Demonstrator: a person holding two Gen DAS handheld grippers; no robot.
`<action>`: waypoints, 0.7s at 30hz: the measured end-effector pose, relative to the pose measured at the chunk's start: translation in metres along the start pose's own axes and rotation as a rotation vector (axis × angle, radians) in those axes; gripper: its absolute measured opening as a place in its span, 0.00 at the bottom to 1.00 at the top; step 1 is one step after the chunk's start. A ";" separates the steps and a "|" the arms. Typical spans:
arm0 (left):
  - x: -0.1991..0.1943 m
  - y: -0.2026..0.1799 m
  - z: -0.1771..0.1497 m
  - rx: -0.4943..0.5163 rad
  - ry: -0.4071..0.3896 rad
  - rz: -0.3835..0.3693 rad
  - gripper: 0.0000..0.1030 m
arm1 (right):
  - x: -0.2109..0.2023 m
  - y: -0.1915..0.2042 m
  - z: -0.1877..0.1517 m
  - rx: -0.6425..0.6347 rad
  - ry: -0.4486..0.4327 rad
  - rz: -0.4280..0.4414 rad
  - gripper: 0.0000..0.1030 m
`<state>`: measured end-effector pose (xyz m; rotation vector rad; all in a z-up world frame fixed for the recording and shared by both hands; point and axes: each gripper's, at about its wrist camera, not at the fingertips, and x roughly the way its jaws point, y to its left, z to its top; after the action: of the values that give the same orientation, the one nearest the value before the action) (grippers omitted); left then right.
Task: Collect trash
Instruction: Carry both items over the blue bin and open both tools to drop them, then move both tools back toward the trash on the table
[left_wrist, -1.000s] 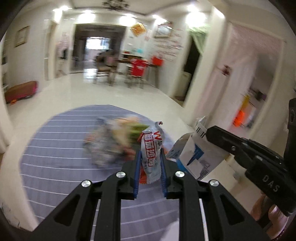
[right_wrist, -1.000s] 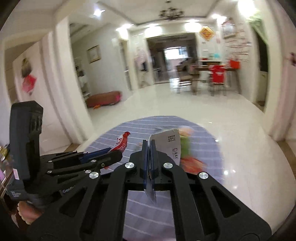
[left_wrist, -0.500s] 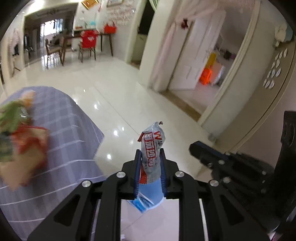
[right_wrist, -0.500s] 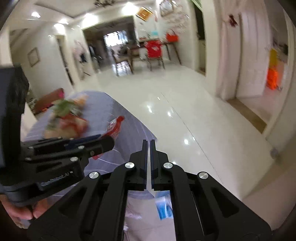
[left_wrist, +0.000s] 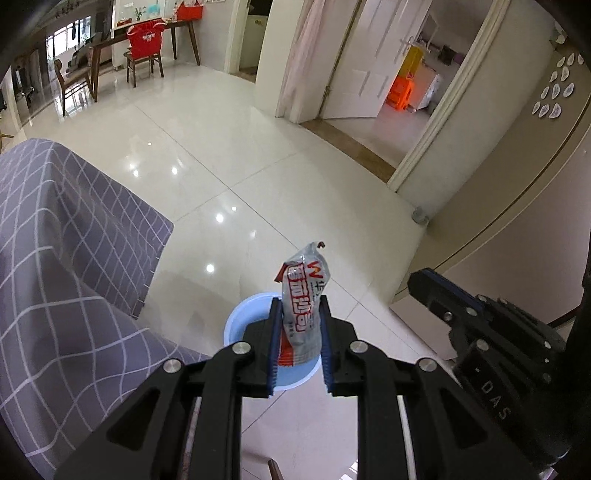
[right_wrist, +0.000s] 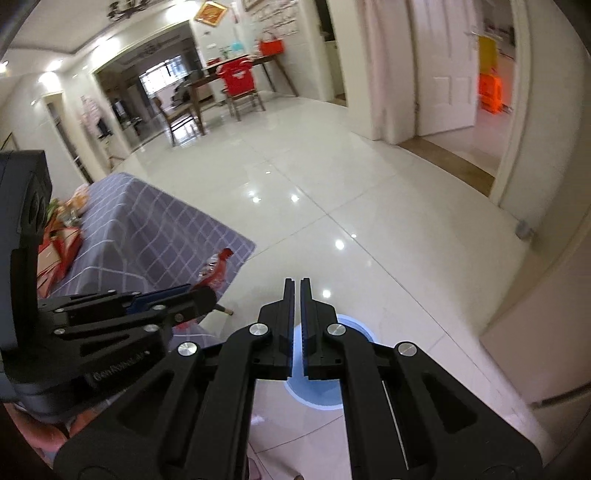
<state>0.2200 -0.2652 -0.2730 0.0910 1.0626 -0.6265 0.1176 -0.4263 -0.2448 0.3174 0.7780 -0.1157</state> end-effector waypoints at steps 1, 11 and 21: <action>0.002 0.000 0.002 -0.005 0.003 -0.011 0.19 | -0.001 -0.004 0.000 0.012 -0.004 -0.004 0.11; -0.028 0.007 0.001 -0.069 -0.061 0.035 0.65 | -0.036 -0.011 0.004 0.055 -0.087 -0.028 0.55; -0.138 0.040 -0.035 -0.106 -0.244 0.228 0.71 | -0.069 0.065 0.010 -0.031 -0.160 0.132 0.75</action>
<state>0.1681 -0.1594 -0.1842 0.0405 0.8326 -0.3640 0.0897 -0.3688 -0.1742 0.3254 0.5986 -0.0050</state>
